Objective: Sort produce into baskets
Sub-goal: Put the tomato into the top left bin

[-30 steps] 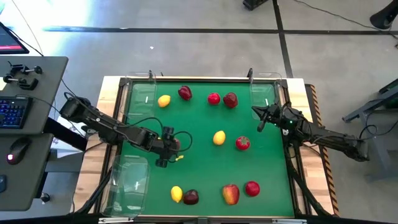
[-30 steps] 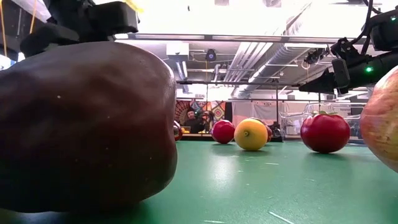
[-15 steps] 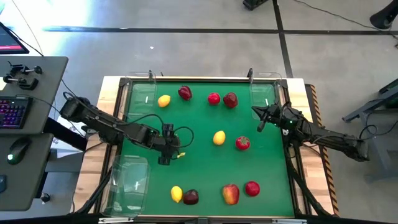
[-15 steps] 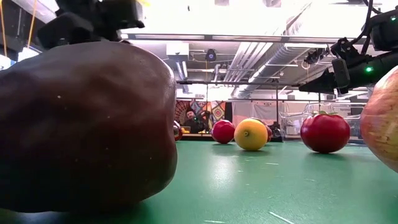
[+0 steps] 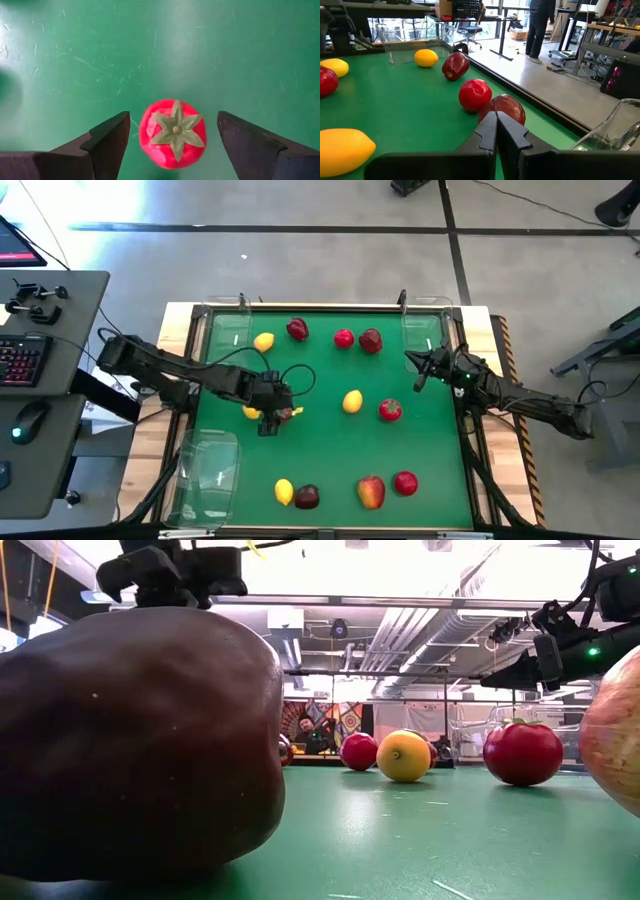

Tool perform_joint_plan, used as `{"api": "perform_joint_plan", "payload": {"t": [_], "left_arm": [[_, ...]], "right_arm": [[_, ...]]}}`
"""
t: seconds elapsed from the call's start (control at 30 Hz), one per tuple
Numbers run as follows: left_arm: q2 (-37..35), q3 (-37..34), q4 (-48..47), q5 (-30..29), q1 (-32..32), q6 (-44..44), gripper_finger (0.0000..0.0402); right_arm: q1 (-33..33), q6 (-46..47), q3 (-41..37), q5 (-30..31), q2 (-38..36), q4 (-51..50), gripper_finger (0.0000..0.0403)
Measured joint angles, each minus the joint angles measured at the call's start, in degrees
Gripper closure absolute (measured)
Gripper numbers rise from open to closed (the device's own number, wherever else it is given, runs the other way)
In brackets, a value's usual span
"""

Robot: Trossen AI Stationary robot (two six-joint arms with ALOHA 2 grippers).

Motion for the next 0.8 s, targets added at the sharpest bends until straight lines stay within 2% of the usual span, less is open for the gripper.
{"api": "perform_joint_plan", "payload": {"t": [0.5,0.8], "left_arm": [[0.55,0.04,0.03,-1.29,1.46,3.06,0.0112],[5.94,0.04,-0.96,-1.41,0.4,2.58,0.0112]], "right_arm": [[-0.02,0.0,0.02,0.0,0.0,0.0,0.0402],[-0.01,0.0,0.02,0.0,0.0,0.0,0.0402]]}}
